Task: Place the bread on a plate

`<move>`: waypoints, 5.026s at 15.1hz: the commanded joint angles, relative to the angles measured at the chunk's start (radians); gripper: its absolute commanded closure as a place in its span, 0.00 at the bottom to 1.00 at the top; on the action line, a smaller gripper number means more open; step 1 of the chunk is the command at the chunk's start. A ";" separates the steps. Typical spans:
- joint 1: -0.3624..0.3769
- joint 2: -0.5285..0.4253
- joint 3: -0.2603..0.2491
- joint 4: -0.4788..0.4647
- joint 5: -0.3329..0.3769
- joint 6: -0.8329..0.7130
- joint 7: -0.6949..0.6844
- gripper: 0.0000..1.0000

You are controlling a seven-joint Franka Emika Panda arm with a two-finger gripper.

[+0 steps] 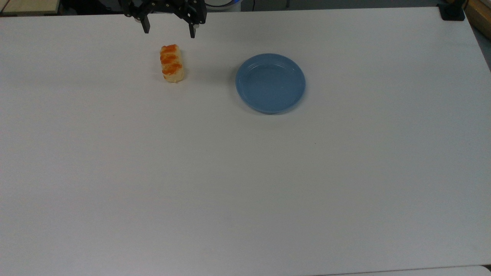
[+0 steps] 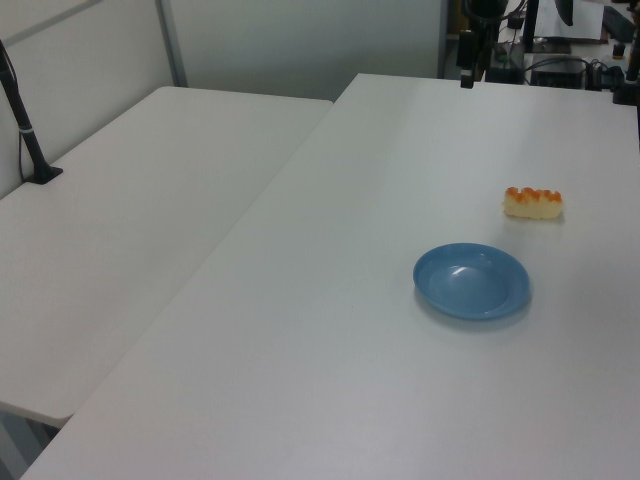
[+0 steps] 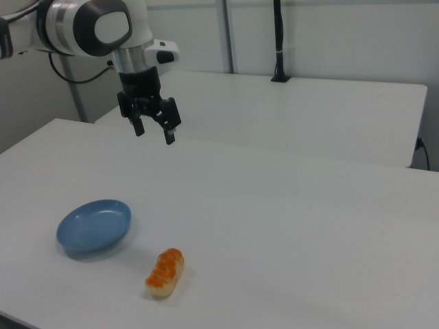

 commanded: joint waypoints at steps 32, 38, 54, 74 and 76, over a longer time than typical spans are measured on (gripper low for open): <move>-0.014 -0.008 -0.020 -0.124 0.009 -0.052 -0.117 0.00; -0.036 -0.011 -0.020 -0.257 0.003 -0.017 -0.143 0.00; -0.042 -0.055 -0.023 -0.691 -0.081 0.429 -0.203 0.00; -0.031 -0.017 -0.078 -0.698 -0.146 0.460 -0.159 0.51; -0.031 -0.020 -0.077 -0.678 -0.143 0.459 -0.128 0.51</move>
